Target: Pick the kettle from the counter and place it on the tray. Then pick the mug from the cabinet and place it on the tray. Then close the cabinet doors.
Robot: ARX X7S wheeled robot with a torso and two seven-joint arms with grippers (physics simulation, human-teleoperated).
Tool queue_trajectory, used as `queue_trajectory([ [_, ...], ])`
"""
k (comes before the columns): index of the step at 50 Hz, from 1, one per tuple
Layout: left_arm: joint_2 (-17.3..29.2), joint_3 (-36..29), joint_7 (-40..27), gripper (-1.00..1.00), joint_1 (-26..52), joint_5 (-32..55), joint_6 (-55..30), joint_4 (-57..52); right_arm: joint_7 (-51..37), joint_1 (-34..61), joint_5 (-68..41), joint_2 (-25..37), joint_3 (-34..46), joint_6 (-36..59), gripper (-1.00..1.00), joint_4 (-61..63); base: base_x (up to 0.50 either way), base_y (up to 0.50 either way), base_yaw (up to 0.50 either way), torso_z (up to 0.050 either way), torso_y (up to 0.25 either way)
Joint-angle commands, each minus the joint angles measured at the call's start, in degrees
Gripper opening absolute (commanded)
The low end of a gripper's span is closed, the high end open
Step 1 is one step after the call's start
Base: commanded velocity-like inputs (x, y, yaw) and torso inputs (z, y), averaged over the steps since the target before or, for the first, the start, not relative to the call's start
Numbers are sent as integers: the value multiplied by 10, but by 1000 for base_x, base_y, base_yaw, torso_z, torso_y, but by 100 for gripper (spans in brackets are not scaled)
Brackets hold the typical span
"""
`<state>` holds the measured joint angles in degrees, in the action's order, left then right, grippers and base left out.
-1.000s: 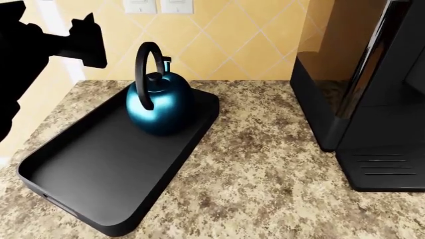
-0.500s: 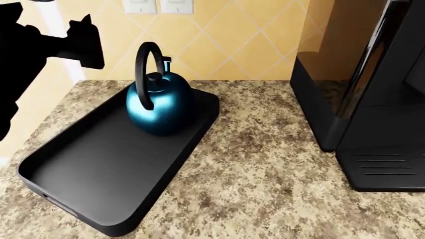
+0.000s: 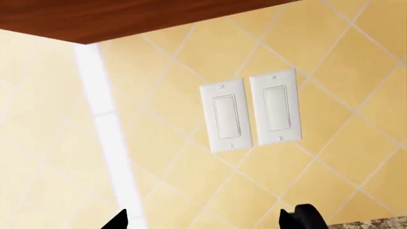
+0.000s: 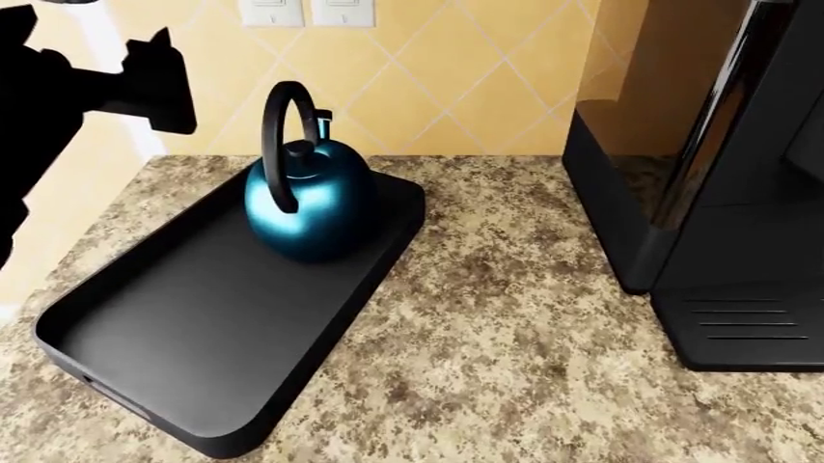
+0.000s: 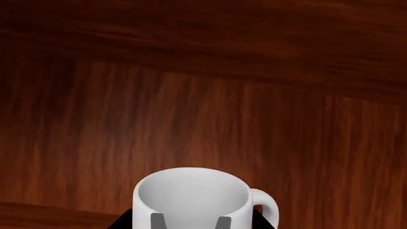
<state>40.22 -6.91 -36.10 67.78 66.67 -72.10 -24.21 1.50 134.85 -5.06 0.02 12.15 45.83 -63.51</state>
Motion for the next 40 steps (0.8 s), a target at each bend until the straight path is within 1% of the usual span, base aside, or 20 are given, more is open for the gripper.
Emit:
queue_trajectory([
  [1,5,5,-6,100,6,12,-4,-2,31,1,17,0,21,-11,-100,43,0,0,0,0,0],
  [6,7,6,-8,100,5,15,-4,-4,29,1,14,0,21,-8,-100,44,-45,0,0,0,0],
  [40,21,4,-6,100,-9,19,7,-7,22,1,-1,0,24,-7,-100,36,-268,0,0,0,0],
])
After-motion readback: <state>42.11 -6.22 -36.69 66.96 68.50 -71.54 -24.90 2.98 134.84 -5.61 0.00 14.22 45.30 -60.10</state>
